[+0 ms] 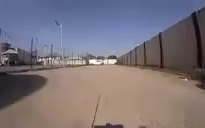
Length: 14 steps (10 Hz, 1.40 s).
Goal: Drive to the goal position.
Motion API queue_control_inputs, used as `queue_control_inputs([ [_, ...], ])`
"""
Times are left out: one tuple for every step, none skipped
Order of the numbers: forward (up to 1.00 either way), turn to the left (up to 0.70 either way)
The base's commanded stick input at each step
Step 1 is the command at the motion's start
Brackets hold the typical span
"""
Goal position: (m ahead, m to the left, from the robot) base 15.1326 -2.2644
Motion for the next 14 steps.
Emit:
queue_control_inputs([
  [1.0,0.0],
  [1.0,0.0],
  [1.0,0.0],
  [1.0,0.0],
  [1.0,0.0],
  [1.0,0.0],
  [1.0,0.0],
  [1.0,0.0],
  [1.0,0.0],
  [1.0,0.0],
  [1.0,0.0],
  [1.0,0.0],
  [1.0,0.0],
  [1.0,0.0],
])
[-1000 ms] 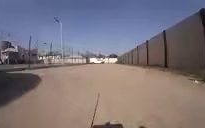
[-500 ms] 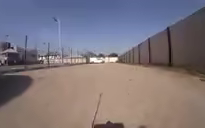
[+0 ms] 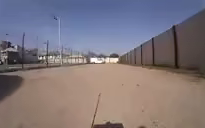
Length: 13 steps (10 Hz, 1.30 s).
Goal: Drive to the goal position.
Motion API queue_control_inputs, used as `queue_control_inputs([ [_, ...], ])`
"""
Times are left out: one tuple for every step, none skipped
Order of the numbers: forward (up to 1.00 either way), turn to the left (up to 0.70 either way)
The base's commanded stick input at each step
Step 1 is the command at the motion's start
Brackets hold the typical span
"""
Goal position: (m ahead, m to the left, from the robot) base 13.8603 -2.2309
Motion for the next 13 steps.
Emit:
queue_control_inputs([
  [1.0,0.0],
  [1.0,0.0],
  [1.0,0.0],
  [1.0,0.0],
  [1.0,0.0],
  [1.0,0.0],
  [1.0,0.0],
  [1.0,0.0],
  [1.0,0.0],
  [1.0,0.0],
  [1.0,0.0],
  [1.0,0.0],
  [1.0,0.0],
])
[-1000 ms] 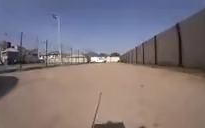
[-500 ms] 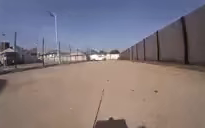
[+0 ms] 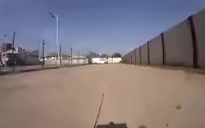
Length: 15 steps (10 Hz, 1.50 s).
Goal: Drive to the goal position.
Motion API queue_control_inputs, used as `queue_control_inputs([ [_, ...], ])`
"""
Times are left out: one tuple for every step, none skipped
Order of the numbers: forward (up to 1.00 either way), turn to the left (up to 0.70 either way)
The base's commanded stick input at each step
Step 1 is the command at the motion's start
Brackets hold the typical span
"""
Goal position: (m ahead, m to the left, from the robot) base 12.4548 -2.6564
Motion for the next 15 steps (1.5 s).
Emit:
queue_control_inputs([
  [1.0,0.0],
  [1.0,0.0],
  [1.0,0.0],
  [1.0,0.0],
  [1.0,-0.27],
  [1.0,-0.27],
  [1.0,0.0],
  [1.0,0.0],
  [1.0,0.0],
  [1.0,0.0],
  [1.0,0.0],
  [1.0,0.0],
  [1.0,0.0],
  [1.0,0.0],
  [1.0,0.0],
])
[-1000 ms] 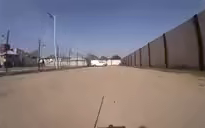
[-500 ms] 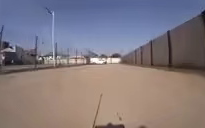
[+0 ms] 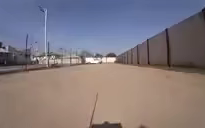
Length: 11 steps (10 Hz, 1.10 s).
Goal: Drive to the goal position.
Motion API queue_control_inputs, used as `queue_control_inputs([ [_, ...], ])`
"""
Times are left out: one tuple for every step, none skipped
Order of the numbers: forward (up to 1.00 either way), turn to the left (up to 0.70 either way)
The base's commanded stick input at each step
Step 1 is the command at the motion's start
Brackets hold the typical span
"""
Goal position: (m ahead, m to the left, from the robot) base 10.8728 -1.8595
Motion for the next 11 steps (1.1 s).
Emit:
queue_control_inputs([
  [1.0,0.0],
  [1.0,0.0],
  [1.0,0.0],
  [1.0,0.0],
  [1.0,0.0],
  [1.0,0.0],
  [1.0,0.0],
  [1.0,0.0],
  [1.0,0.0],
  [1.0,0.0],
  [1.0,0.0],
])
